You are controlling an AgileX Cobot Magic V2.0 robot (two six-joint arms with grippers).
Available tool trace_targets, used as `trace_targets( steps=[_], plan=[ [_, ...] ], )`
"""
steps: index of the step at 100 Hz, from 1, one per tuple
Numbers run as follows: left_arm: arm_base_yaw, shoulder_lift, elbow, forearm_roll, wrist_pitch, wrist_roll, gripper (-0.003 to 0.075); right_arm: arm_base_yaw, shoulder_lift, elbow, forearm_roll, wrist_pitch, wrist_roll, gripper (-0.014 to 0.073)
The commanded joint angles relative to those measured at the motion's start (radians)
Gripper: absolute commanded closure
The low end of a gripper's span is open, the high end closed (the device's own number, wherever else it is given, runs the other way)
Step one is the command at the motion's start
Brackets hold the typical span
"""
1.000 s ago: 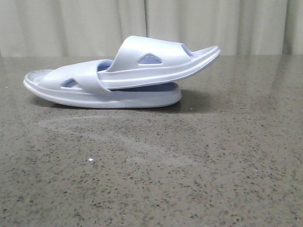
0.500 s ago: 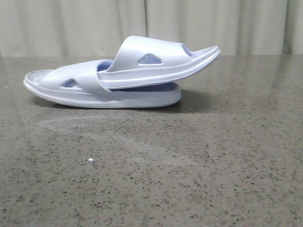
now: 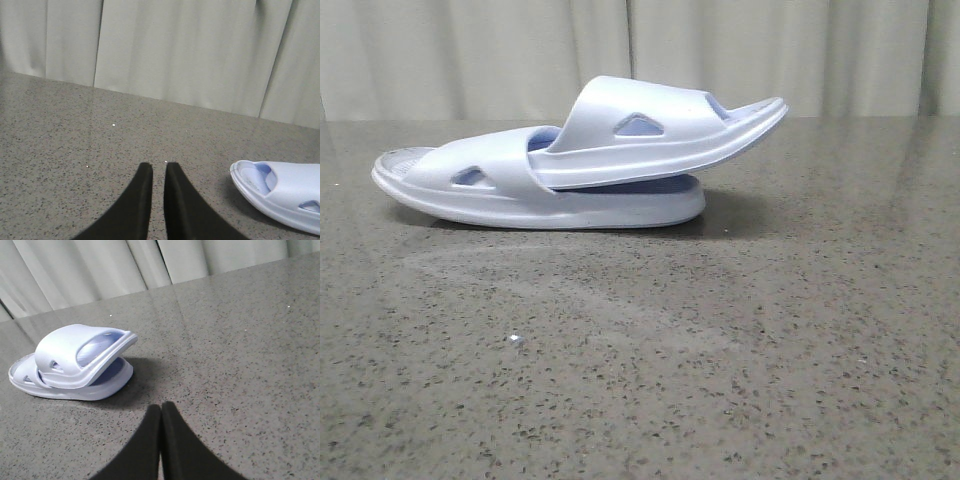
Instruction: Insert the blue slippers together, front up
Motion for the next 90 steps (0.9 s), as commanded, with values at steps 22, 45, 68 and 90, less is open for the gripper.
trace_targets(
  steps=[22, 45, 68, 90],
  plan=[
    [0.001, -0.055, 0.107, 0.207, -0.179, -0.186, 0.0705, 0.0, 0.004, -0.027, 0.033, 0.001, -0.011, 0.0672],
    [0.001, -0.077, 0.127, 0.22, -0.15, -0.154, 0.0705, 0.0, 0.004, -0.027, 0.033, 0.001, -0.011, 0.0672],
    [0.001, -0.122, 0.127, 0.223, -0.064, -0.134, 0.0705, 0.0, 0.004, -0.027, 0.033, 0.001, -0.011, 0.0672],
    [0.001, -0.163, 0.127, 0.247, -0.033, -0.132, 0.0705, 0.0, 0.004, -0.027, 0.033, 0.001, -0.011, 0.0672]
  ],
)
